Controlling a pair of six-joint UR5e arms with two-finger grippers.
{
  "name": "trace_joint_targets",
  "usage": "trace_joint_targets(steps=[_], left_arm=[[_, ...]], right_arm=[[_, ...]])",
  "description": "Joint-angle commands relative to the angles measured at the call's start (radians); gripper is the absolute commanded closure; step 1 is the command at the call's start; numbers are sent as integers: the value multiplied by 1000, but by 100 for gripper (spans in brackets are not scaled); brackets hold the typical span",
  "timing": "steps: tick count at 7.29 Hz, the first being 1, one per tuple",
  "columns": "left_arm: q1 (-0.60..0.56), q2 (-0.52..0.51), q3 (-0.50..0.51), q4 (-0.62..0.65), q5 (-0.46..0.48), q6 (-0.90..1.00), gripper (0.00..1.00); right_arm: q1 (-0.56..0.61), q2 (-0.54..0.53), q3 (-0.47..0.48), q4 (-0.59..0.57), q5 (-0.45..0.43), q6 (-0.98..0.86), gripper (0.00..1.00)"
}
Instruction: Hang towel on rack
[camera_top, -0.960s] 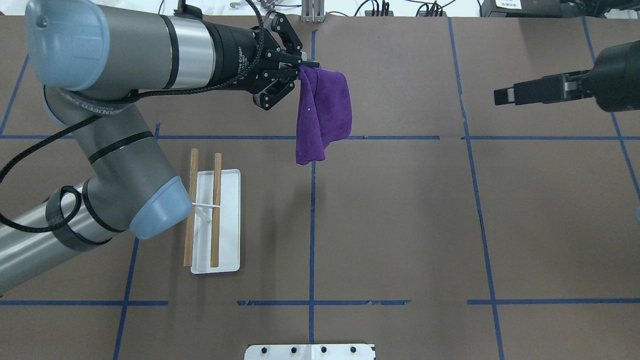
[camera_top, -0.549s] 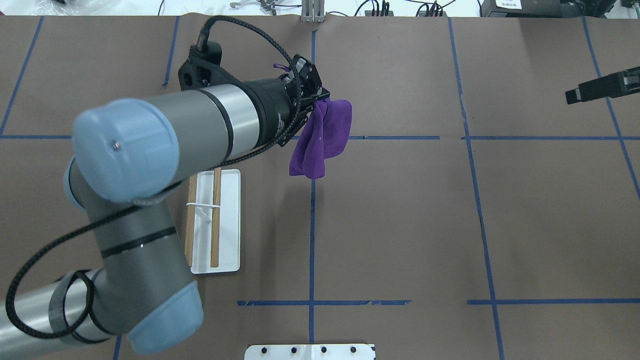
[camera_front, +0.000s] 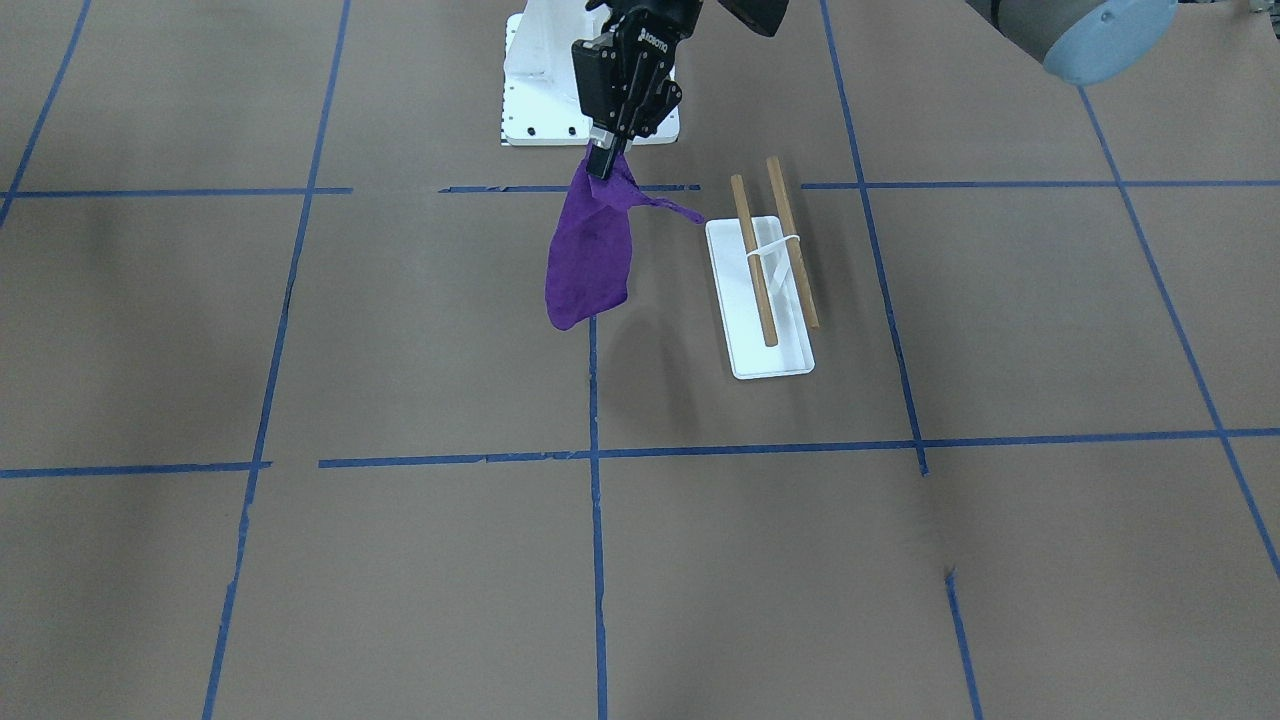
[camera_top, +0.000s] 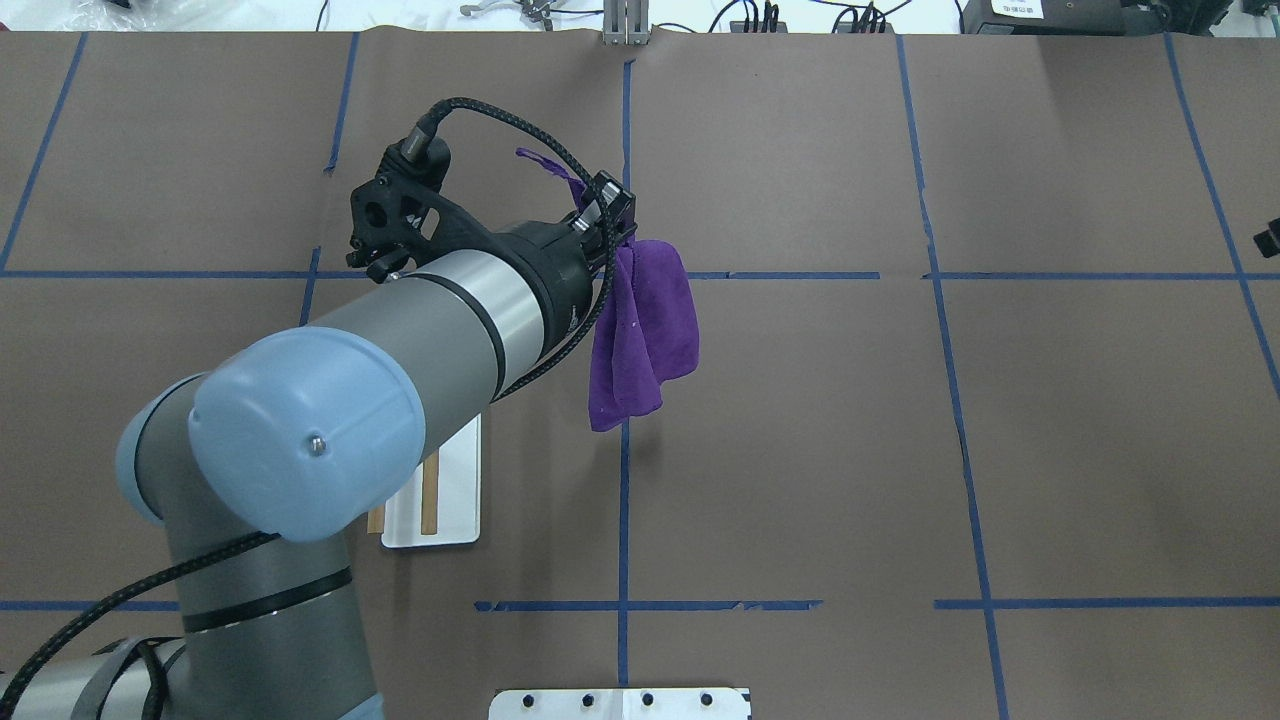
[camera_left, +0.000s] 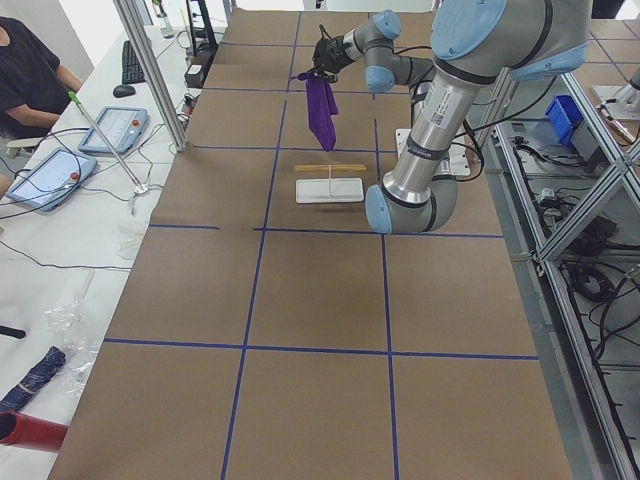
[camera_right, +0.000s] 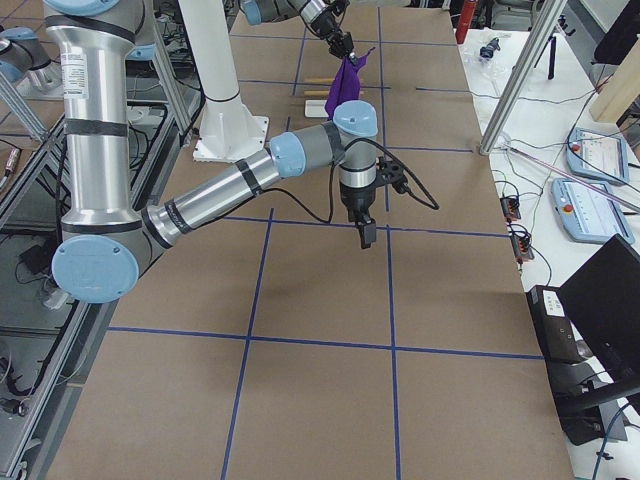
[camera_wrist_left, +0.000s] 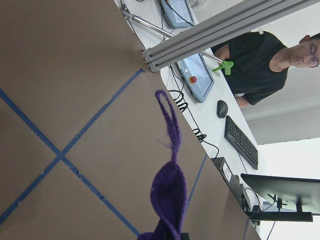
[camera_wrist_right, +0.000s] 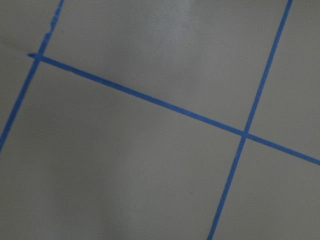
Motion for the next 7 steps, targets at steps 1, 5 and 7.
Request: trace_joint_targets(steps=[1,5,7], left_arm=[[81,26,-35,184,109,17,100],[144,187,-187,363,136,14,100],[140,301,-277,404,131,13,100]], right_arm=[[22,-35,-38,-9,0,-34,0],[50,-35,-124,-7,29,-28,0],[50,-23,-123,-6,28,-26,0]])
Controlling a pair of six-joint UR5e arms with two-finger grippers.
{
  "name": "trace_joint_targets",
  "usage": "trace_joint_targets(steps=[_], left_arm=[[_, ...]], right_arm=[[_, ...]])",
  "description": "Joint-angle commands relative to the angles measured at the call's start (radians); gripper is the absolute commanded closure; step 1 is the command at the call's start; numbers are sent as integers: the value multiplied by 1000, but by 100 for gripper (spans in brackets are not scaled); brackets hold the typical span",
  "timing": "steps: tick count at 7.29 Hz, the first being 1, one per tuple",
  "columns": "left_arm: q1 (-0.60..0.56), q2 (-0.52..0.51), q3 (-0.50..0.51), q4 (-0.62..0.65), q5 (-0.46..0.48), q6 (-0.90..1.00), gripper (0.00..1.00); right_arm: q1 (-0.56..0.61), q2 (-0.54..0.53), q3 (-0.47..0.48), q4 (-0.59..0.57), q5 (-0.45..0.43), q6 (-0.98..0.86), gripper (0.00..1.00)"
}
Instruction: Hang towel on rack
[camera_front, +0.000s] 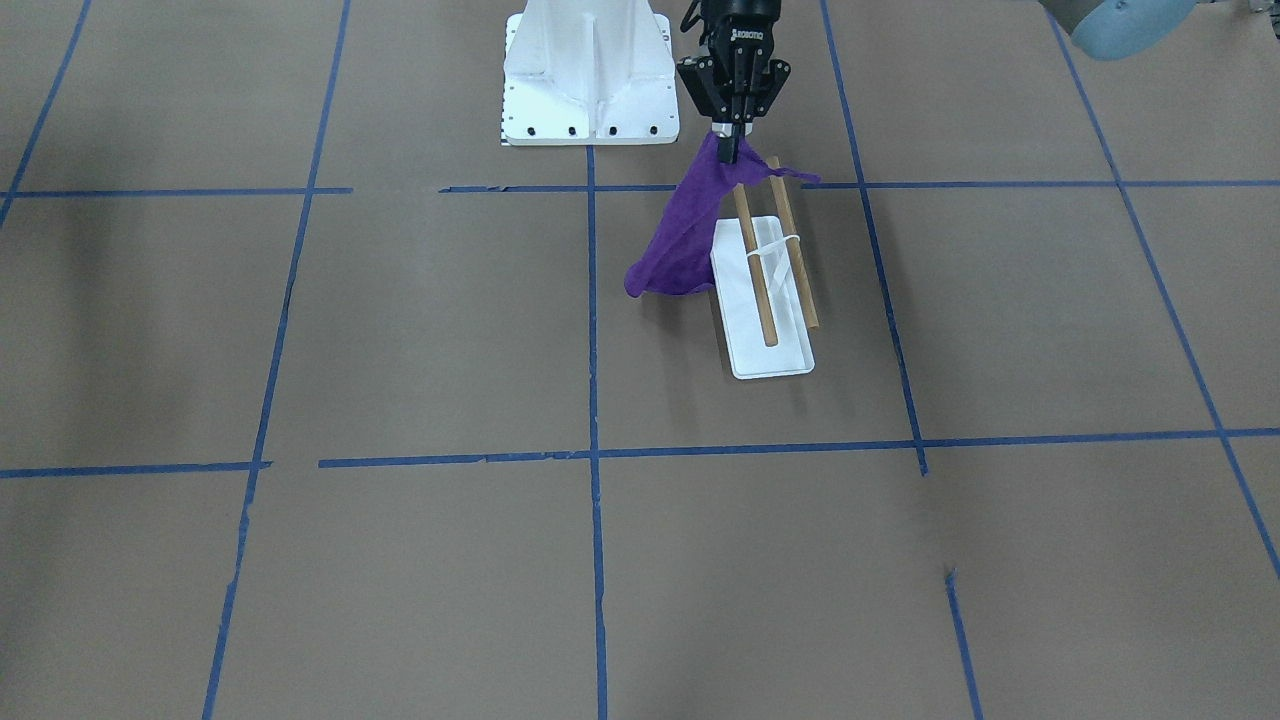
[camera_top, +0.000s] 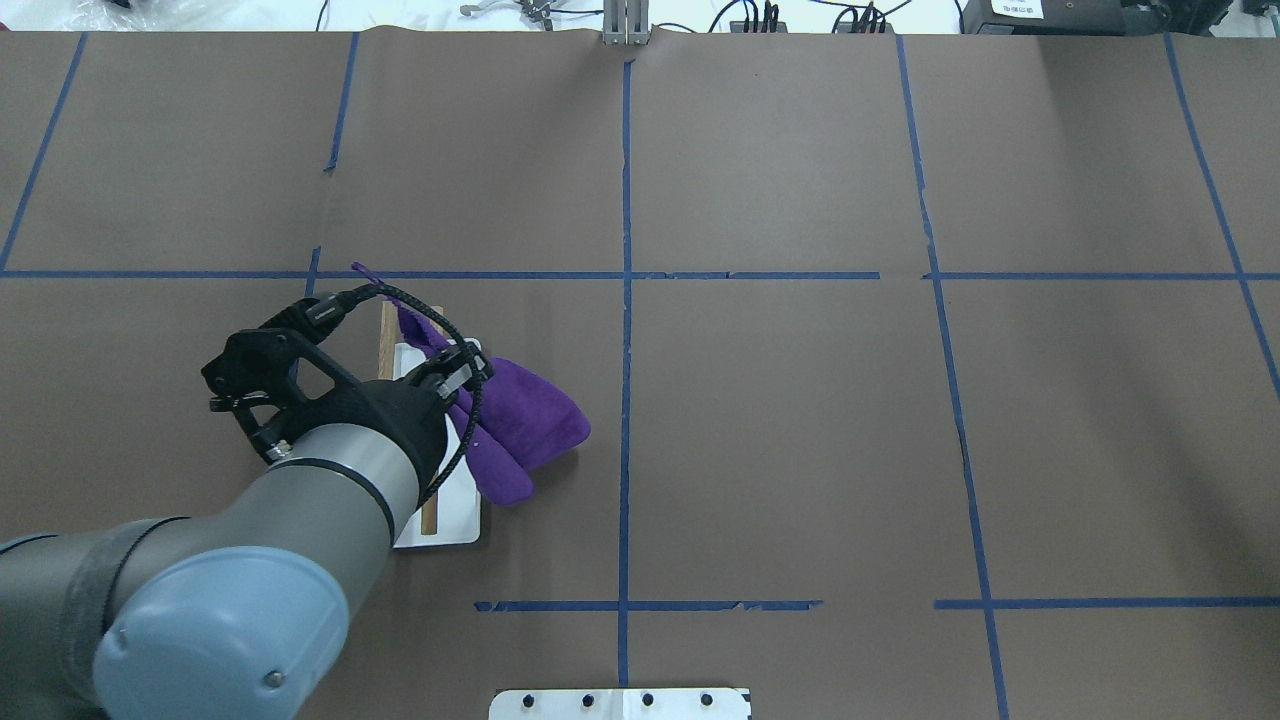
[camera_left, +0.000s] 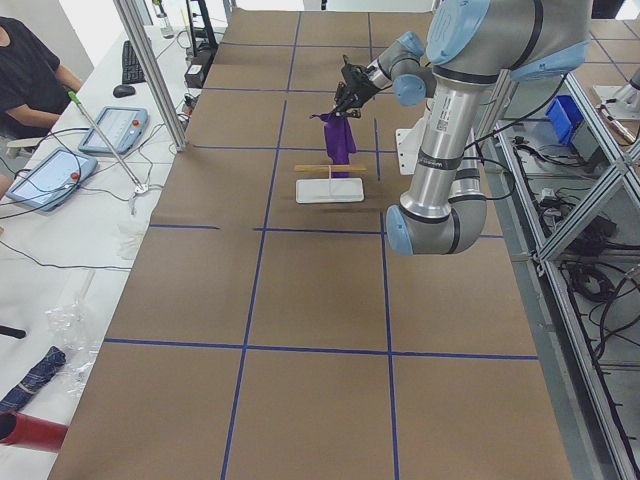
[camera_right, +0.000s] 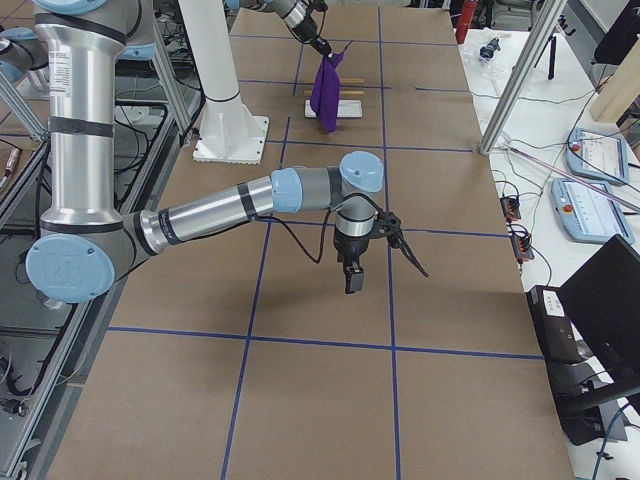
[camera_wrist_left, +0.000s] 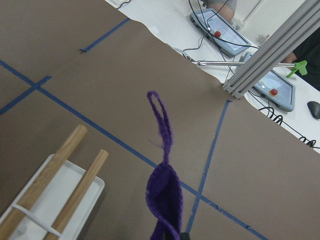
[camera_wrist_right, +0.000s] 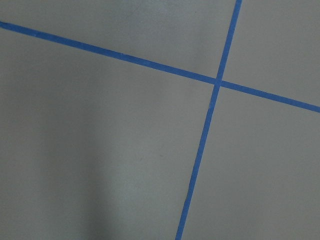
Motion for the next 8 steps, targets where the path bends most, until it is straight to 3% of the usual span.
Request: trace_joint_targets(steps=[1,3,7,8], left_arm=[[-5,102,-66,26,-2,0,100],[-76,144,-82,26,-43,3,100],[-121,236,4,30,-42,75,100],[-121,241,29,27,-40,74,85]], right_arm=[[-1,22,-11,1,-4,4,0],[-1,26,-25,1,0,1,0],[1,26,-25,1,0,1,0],[1,26,-23,1,2,1,0]])
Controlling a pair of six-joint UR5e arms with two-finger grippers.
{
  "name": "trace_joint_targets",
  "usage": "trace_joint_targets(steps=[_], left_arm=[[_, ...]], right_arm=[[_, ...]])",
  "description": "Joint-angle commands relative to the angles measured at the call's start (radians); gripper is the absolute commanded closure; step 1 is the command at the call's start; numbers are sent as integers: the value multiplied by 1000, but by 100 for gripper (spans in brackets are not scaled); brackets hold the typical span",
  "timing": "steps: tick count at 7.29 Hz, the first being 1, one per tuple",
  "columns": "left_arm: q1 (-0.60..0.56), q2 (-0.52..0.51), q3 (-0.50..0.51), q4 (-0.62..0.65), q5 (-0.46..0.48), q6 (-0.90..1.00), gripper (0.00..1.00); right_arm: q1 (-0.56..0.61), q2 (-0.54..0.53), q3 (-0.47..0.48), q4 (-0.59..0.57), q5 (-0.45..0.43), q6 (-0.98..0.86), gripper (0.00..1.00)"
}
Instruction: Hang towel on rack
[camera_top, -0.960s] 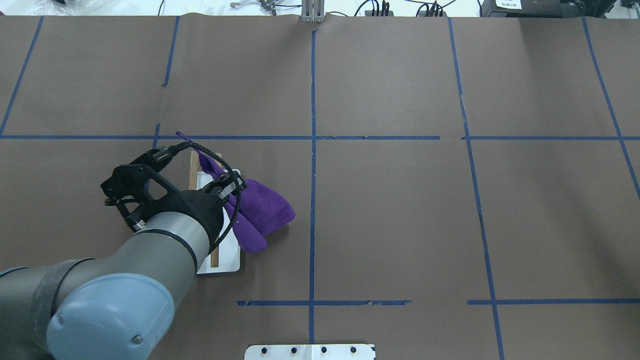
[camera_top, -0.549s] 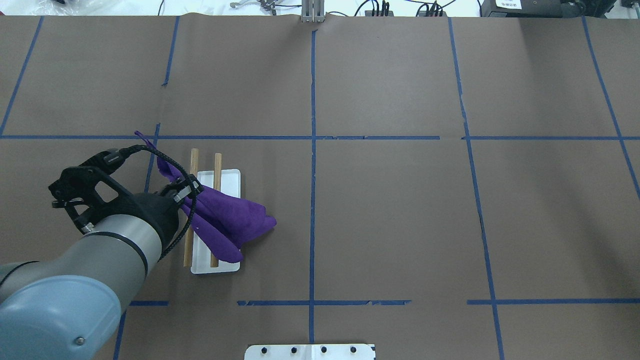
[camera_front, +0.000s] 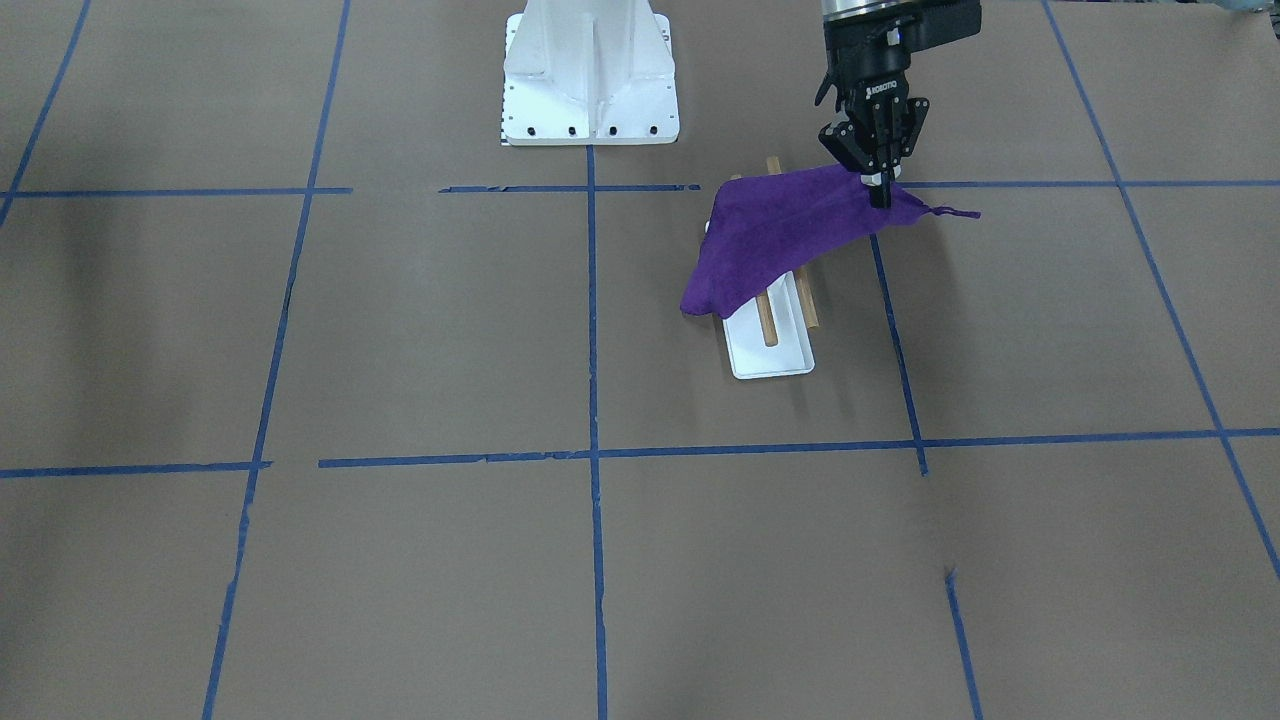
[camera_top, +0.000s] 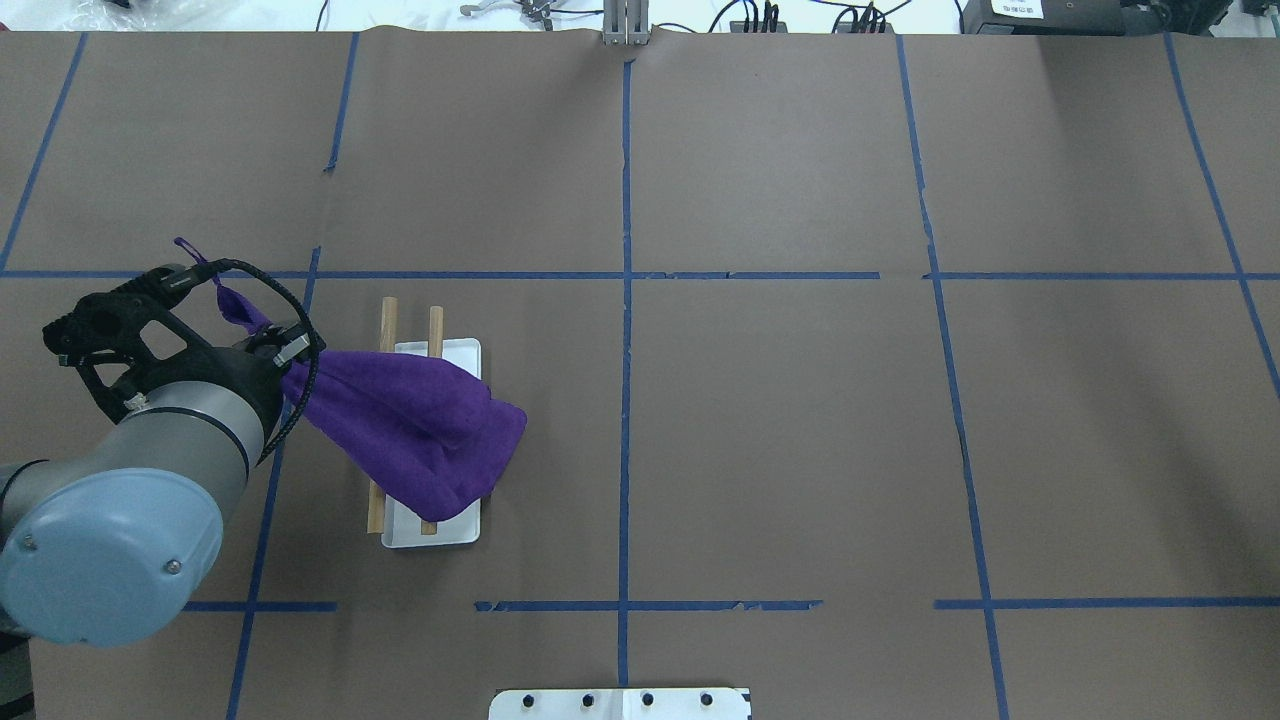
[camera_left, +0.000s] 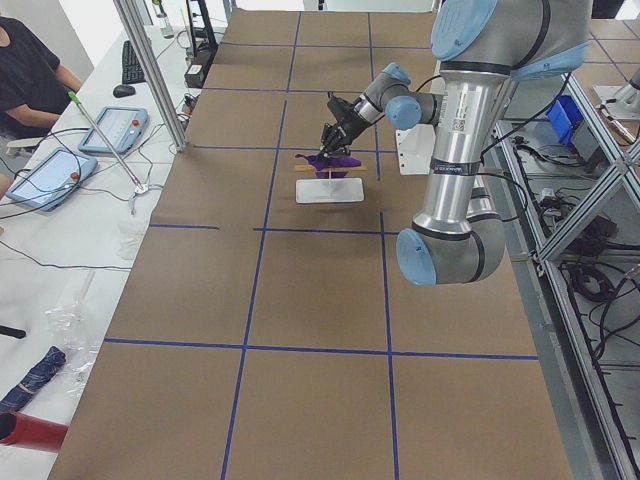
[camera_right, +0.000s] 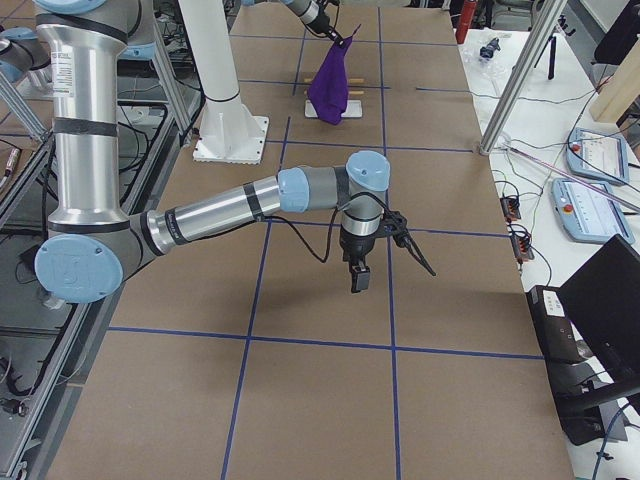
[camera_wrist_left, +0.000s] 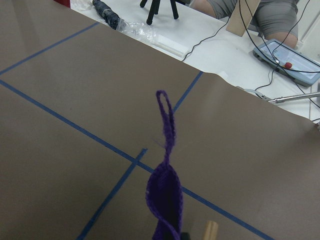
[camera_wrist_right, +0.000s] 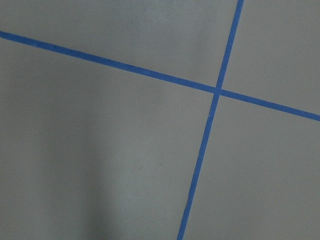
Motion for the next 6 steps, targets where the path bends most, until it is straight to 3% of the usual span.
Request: trace_joint_targets(steps=[1,4,6], left_arm=[[-1,5,80,-5,2,1,1],[-9,13,86,-7,2,9,0],[-52,14,35,-9,-12,134,0]], right_arm=[[5,0,0,0,0,-1,0],[21,2,1,0,7,-2,0],[23,3,3,5,13,0,0]])
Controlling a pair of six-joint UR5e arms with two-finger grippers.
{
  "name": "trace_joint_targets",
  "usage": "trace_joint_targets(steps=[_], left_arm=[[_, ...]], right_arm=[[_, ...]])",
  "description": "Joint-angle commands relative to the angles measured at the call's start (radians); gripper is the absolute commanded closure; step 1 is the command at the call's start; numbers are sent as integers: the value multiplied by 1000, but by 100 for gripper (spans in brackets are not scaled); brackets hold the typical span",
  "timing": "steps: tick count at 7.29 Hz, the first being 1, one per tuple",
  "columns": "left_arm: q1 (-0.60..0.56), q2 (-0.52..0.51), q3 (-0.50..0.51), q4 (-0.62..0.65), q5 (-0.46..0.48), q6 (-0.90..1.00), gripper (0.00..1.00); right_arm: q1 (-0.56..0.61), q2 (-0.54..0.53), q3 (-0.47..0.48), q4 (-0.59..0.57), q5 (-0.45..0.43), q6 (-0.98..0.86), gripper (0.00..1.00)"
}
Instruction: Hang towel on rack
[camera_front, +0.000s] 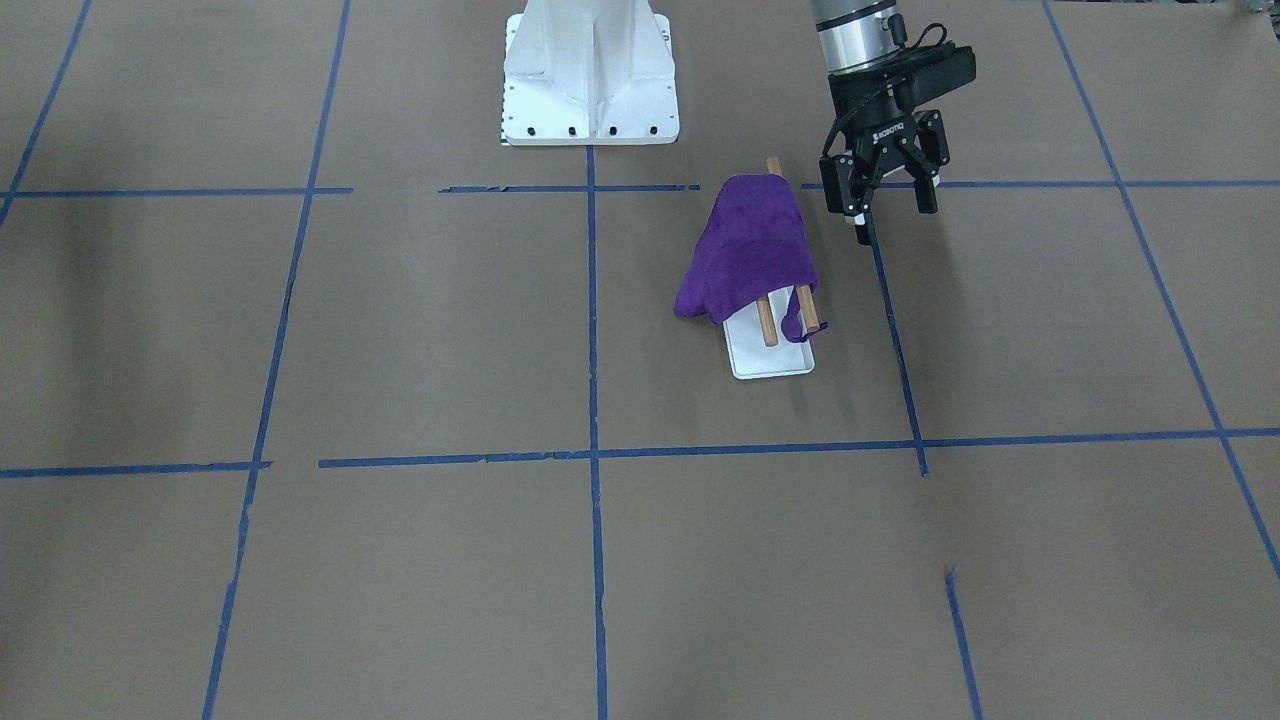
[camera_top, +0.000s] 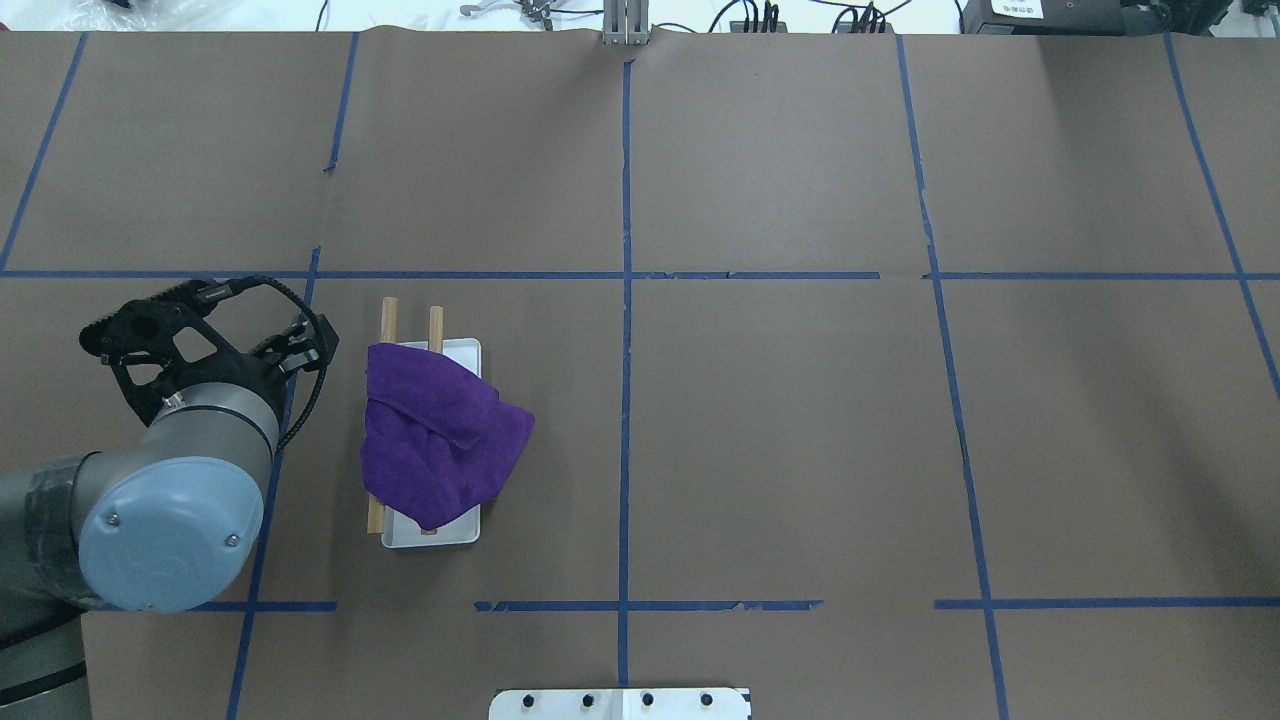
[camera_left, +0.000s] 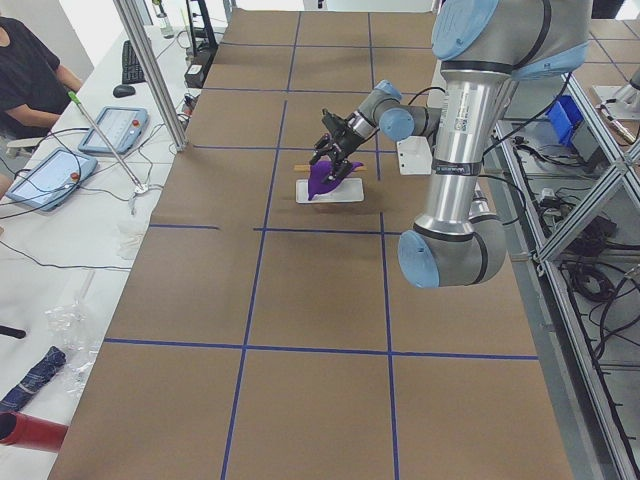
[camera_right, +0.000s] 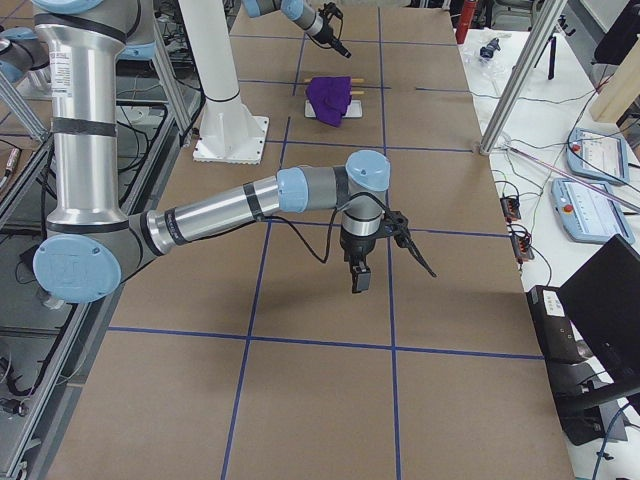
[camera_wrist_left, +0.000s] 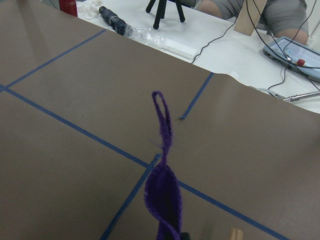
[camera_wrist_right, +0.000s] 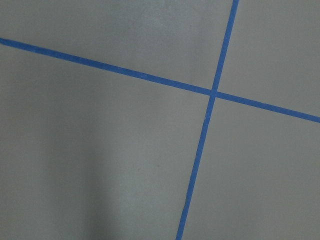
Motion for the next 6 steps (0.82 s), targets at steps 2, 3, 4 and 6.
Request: trace_joint_targets(steps=[2,3,4,6], left_arm=[[-98,-2,-66,-1,-196,216,0],[-135,0,-64,-1,-290,296,0],[-161,1,-64,-1,-362,377,0],[-210,-2,-61,-1,-514,521,0]], right_arm=[[30,1,3,8,33,0,0],[32,-5,3,34,33,0,0],[35,-15,0,69,31,1,0],[35,-19,-8,76,24,-11,0]])
